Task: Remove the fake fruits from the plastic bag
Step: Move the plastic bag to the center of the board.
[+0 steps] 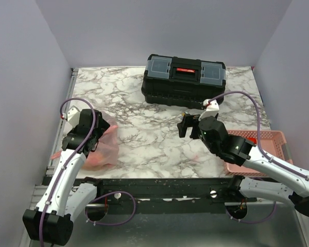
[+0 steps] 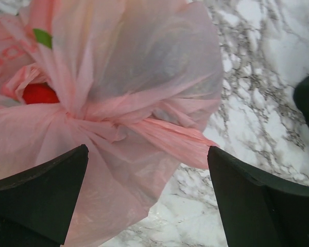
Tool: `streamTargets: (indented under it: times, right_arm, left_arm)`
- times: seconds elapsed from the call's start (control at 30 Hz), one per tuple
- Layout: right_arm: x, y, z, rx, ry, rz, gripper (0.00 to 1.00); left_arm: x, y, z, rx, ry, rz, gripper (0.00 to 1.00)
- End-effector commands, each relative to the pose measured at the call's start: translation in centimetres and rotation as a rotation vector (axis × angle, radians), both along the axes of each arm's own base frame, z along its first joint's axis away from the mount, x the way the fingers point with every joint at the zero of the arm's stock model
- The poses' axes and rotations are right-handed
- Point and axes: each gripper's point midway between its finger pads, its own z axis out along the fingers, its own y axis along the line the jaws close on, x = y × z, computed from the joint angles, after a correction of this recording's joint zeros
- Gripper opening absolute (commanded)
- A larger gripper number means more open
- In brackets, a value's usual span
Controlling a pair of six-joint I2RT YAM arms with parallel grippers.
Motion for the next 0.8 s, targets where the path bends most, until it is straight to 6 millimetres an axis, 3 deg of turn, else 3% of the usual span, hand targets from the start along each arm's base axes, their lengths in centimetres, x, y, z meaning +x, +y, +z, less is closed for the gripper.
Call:
streamTargets:
  times: [0.0, 0.3, 0.6, 0.77]
  right_arm:
    - [-1.0, 1.6, 0.2, 0.070, 0.007, 0.090, 1.00]
    - [-1.6, 1.7, -1.0, 0.064, 0.044, 0.109, 1.00]
    - [-1.6, 2.1, -1.0, 0.059, 0.048, 0.126, 1.00]
    - [-1.4, 2.2, -1.5, 0.053, 0.048, 0.121, 1.00]
  left_arm:
    - [-1.9, 2.7, -1.8, 0.038, 0.076, 0.200, 0.99]
    - [-3.0, 4.6, -2.9, 0.063, 0.063, 0.346, 0.92]
    - [-4.0, 5.2, -4.4, 0.082, 0.117, 0.381, 0.66]
    - [-3.8, 4.7, -4.7, 0.082, 0.147, 0.342, 0.58]
